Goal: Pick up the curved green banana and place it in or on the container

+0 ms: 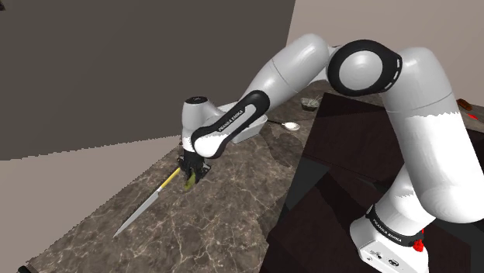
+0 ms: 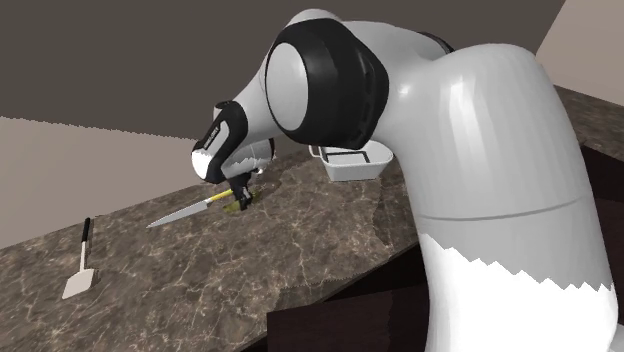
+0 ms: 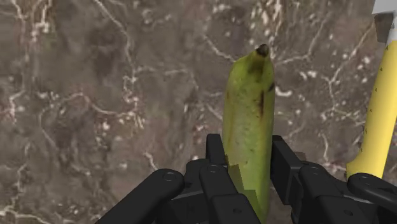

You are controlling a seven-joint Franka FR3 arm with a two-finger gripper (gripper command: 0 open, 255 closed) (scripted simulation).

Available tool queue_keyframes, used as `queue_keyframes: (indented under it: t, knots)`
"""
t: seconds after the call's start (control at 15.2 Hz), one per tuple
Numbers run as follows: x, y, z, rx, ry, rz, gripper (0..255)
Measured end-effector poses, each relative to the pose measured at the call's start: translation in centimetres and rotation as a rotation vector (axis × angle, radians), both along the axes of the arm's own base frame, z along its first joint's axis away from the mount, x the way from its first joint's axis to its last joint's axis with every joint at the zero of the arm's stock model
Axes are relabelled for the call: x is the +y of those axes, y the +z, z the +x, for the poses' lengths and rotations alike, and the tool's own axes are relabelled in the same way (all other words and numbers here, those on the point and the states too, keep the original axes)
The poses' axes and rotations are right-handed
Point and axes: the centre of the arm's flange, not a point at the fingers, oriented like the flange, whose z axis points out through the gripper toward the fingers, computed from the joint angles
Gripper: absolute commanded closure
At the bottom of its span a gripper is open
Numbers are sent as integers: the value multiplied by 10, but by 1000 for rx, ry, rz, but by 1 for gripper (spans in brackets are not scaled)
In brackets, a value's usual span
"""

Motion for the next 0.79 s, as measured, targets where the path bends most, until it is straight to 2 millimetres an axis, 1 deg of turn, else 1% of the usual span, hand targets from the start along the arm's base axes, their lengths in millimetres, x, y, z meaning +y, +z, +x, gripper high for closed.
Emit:
queue_keyframes:
  t: [0.79]
  knots:
    - [0, 62, 0, 0, 0, 0, 255]
